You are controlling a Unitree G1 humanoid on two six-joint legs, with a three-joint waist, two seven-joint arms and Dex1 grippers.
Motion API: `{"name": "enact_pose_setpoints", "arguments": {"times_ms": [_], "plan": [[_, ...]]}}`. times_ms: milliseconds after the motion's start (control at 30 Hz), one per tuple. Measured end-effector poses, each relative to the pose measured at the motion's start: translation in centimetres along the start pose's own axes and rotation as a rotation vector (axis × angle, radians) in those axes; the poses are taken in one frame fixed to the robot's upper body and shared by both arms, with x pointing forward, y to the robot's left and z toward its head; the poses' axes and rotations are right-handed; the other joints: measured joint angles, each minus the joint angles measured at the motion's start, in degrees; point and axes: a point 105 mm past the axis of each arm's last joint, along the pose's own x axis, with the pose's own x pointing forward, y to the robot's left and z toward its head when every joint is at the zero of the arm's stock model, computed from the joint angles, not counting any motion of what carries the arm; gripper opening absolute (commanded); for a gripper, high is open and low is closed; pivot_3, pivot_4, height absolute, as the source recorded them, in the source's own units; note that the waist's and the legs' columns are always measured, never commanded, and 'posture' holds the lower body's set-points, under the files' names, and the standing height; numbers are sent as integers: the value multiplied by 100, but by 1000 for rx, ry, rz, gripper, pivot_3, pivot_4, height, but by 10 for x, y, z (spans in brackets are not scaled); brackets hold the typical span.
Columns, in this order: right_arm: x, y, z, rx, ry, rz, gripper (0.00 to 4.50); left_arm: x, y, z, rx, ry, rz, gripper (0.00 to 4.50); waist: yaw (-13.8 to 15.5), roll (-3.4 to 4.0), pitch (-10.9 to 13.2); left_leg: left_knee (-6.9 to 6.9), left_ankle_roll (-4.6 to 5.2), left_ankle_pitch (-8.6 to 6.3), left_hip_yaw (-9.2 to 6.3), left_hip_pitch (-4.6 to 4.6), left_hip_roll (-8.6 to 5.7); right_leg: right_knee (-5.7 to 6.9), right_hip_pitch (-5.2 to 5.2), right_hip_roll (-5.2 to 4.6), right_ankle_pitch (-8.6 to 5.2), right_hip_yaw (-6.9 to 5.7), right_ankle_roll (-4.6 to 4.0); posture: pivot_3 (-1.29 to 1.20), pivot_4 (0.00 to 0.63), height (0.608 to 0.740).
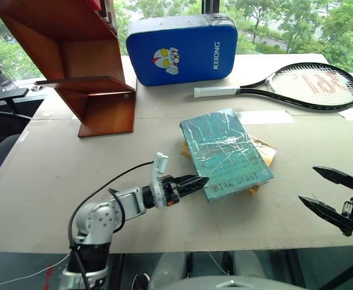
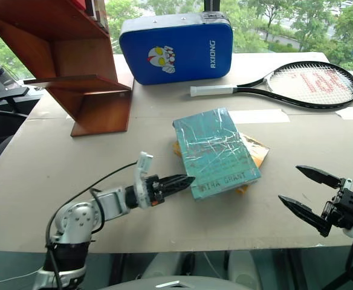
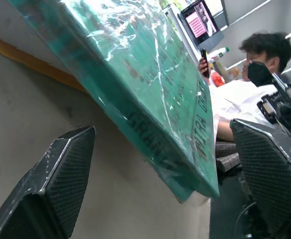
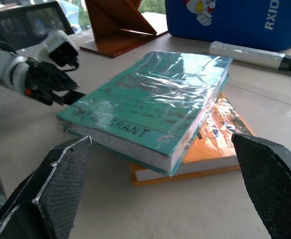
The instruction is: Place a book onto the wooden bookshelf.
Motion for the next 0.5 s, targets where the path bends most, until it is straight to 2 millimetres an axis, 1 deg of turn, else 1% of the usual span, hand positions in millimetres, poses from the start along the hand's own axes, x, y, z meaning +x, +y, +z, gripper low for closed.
{"name": "enact_pose_setpoints", "arguments": {"times_ms": [100, 200, 300, 400, 500], "plan": [[-3, 8, 14, -10, -11, 27, 4500, 15, 0, 6, -62, 18, -28, 4446, -7, -15, -1, 10, 1, 0, 0, 2, -6, 1, 7, -2, 0, 2, 0, 0, 150, 740], [-9, 8, 21, -1, -23, 15, 4500, 21, -2, 6, -115, 30, -50, 4446, -7, -17, -1, 11, 1, -1, 0, 2, -9, 0, 8, -5, 0, 3, 1, 0, 150, 740], [-14, 7, 23, -11, -12, -2, 4500, 28, -1, 4, -188, 26, -65, 3712, 14, -17, -2, 11, 1, 0, -3, 2, -9, 0, 9, -5, 0, 1, 1, 0, 150, 740], [-19, 8, 19, -5, 1, -18, 4500, 34, -1, -3, -260, 37, -74, 2395, 15, -20, 0, 11, 0, 0, -3, 0, -9, 0, 8, -6, 0, 1, 1, 0, 150, 740], [-20, 8, 18, -7, 5, -22, 4500, 31, -3, -2, -285, 27, -87, 1103, -6, -22, 1, 11, -1, 0, -3, 2, -8, 2, 8, -6, 0, 2, 1, 0, 150, 740]]}}
